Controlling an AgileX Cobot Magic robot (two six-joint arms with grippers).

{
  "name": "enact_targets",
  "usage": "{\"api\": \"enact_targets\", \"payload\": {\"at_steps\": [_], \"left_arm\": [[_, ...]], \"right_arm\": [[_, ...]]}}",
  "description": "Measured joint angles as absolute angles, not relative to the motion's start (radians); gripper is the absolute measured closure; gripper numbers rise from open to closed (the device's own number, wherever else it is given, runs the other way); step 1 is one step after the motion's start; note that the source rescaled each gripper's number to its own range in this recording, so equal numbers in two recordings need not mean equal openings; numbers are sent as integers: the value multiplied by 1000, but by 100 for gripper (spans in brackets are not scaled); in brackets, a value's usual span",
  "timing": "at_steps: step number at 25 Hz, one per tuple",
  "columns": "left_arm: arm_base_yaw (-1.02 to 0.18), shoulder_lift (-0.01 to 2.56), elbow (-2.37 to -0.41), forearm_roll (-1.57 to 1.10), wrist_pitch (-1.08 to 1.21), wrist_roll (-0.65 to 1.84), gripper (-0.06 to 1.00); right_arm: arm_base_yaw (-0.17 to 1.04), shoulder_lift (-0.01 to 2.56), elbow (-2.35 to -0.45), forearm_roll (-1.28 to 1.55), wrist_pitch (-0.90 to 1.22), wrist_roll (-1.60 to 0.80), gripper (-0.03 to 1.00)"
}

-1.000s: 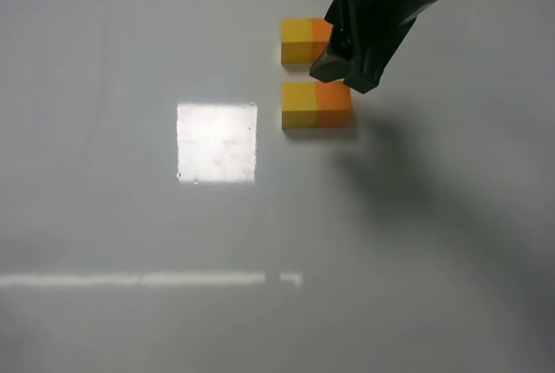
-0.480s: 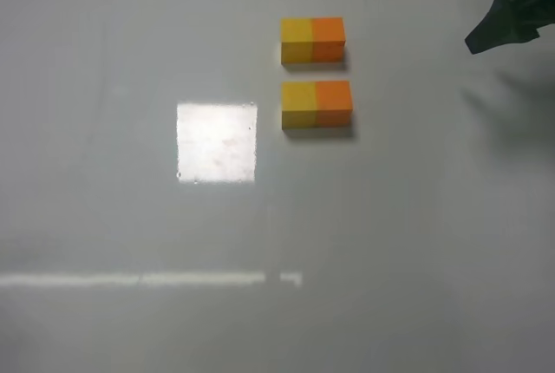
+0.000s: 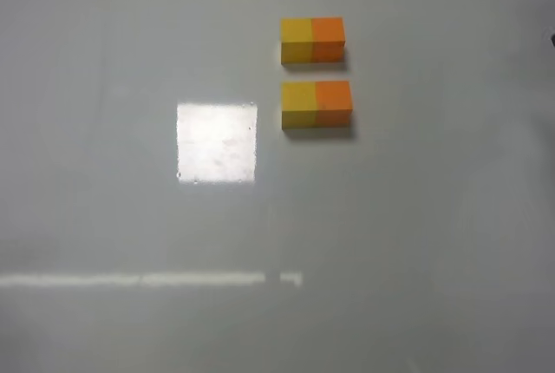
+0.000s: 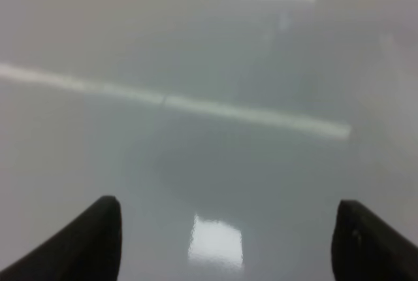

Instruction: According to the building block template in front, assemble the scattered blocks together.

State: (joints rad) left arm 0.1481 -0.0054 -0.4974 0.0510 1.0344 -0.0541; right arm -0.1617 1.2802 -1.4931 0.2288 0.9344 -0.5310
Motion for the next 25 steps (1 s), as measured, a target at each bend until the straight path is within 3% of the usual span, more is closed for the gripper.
{"api": "enact_targets", "payload": {"at_steps": [16,25], "left_arm": [[148,-5,-497,51,1034,-54,18],[148,-5,-497,51,1034,-54,18]], "right_arm": [[-155,768,-897,258,764,-441,58],[-155,488,-668,212,815,-350,58]]}}
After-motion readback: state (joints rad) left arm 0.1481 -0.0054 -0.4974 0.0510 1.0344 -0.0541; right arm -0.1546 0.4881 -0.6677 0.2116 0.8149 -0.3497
